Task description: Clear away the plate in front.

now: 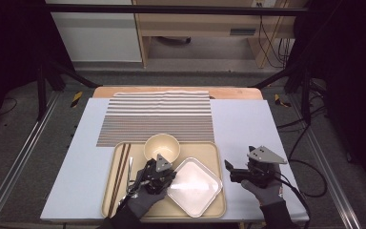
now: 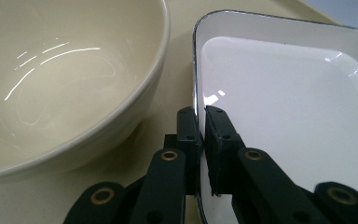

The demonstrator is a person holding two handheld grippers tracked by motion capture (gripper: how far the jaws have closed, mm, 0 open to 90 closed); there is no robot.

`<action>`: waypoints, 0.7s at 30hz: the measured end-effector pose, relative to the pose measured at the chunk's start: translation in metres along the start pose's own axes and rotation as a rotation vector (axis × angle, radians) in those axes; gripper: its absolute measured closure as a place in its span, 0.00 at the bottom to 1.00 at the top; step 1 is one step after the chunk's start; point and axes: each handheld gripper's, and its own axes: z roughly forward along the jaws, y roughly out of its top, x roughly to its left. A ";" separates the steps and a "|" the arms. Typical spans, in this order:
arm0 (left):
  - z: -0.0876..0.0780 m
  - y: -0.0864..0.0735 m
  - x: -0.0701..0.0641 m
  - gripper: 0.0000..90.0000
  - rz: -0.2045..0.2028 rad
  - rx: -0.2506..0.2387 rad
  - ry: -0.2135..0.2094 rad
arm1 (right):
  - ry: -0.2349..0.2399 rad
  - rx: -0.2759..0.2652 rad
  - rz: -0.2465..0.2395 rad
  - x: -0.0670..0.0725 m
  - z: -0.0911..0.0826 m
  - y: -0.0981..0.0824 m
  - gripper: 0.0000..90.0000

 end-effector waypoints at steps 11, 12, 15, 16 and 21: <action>0.006 -0.003 0.000 0.91 -0.001 0.029 0.000 | 0.002 0.008 0.000 0.001 0.002 -0.001 0.04; 0.006 -0.003 0.000 0.91 0.001 0.030 0.000 | 0.002 0.008 0.000 0.001 0.002 -0.001 0.04; 0.002 -0.002 0.001 0.90 0.002 0.012 -0.015 | 0.003 0.010 -0.003 0.001 0.002 -0.001 0.04; 0.000 -0.002 0.001 0.88 0.002 0.009 -0.021 | 0.002 0.010 -0.002 0.001 0.002 -0.001 0.04; -0.017 0.001 0.002 0.81 0.008 -0.023 -0.048 | 0.002 0.006 0.002 0.000 0.000 0.000 0.04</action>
